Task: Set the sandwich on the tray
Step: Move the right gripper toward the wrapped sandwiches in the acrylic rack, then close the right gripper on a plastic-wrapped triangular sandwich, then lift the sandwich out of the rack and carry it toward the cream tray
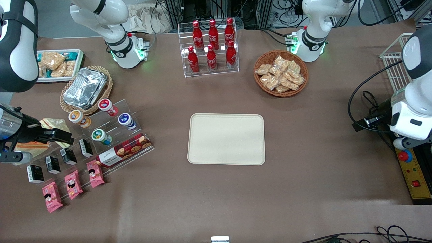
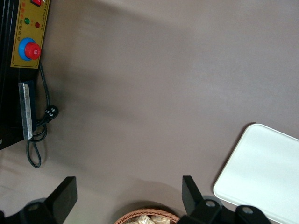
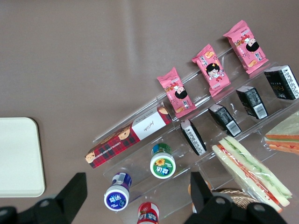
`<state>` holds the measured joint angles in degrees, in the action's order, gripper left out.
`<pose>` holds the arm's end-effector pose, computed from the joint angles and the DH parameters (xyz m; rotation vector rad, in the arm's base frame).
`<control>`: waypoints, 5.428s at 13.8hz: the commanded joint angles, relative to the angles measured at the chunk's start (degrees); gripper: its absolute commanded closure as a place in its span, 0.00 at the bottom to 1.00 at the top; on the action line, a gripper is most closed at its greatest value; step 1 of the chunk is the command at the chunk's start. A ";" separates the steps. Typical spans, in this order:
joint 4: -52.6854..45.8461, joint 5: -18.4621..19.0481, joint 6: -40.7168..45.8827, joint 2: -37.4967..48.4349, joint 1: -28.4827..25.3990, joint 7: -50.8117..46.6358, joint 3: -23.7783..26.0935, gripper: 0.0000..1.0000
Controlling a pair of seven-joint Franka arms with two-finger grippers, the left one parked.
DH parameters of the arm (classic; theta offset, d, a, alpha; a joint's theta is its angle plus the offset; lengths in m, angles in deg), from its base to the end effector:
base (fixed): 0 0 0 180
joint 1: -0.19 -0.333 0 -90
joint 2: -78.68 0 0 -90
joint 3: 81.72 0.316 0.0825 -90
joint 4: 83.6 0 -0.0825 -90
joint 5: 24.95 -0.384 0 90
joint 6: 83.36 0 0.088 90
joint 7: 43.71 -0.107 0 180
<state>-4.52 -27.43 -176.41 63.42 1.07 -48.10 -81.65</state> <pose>0.6375 -0.0047 0.5605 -3.0952 0.1449 0.0370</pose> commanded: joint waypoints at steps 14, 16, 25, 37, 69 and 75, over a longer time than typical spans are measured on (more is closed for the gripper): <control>-0.16 0.10 3.14 0.05 6.85 -1.74 -1.13 0.01; -0.07 0.19 4.45 0.05 7.55 -2.98 -1.39 0.01; 0.72 -1.92 4.55 0.06 11.86 -18.86 -2.18 0.02; 0.55 -1.39 -0.73 -5.83 18.81 -22.59 -3.42 0.02; 1.96 -0.25 -10.22 -12.87 22.50 -8.18 -3.95 0.97; -0.86 -0.16 -6.71 -8.74 21.97 -6.52 1.49 0.97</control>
<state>-4.90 -27.72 -184.89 52.54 22.94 -56.46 -82.27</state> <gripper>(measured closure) 0.811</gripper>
